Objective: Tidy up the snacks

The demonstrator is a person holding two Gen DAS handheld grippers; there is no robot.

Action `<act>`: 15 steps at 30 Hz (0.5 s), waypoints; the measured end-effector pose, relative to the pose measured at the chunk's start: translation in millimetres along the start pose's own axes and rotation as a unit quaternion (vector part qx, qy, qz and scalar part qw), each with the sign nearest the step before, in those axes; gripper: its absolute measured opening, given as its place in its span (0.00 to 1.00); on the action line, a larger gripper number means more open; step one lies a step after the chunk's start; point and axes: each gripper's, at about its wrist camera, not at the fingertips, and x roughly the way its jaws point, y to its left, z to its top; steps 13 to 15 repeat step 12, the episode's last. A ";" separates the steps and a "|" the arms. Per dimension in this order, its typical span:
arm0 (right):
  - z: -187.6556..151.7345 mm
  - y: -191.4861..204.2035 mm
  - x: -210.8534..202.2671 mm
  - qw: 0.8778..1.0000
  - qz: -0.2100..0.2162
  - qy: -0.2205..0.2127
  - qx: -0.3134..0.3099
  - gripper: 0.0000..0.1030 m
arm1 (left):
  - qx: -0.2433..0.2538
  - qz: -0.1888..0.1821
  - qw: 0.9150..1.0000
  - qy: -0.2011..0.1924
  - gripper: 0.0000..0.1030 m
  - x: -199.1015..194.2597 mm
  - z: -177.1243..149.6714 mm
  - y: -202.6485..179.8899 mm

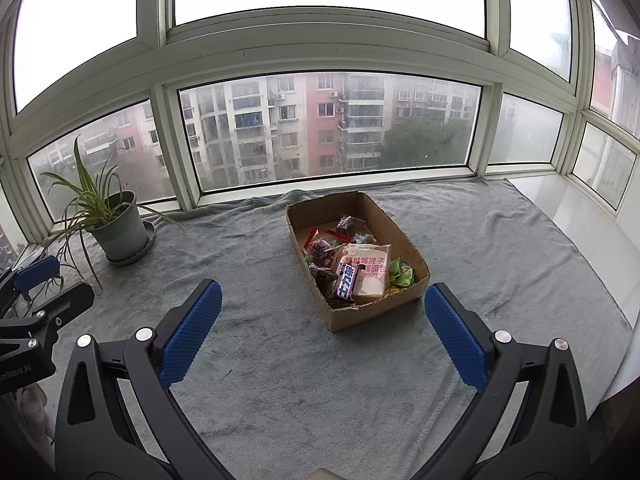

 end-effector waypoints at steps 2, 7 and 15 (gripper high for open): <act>-0.4 1.2 0.7 1.000 0.000 0.001 -0.001 1.00 | -0.001 0.000 1.000 0.001 0.83 1.0 -0.1 -0.1; -3.6 3.5 1.5 1.000 0.000 0.003 -0.001 1.00 | -0.002 0.002 1.000 0.003 0.83 3.8 -0.1 0.9; -4.2 4.4 4.0 1.000 0.001 0.005 -0.001 1.00 | -0.003 0.004 1.000 0.003 0.83 4.8 -0.4 1.2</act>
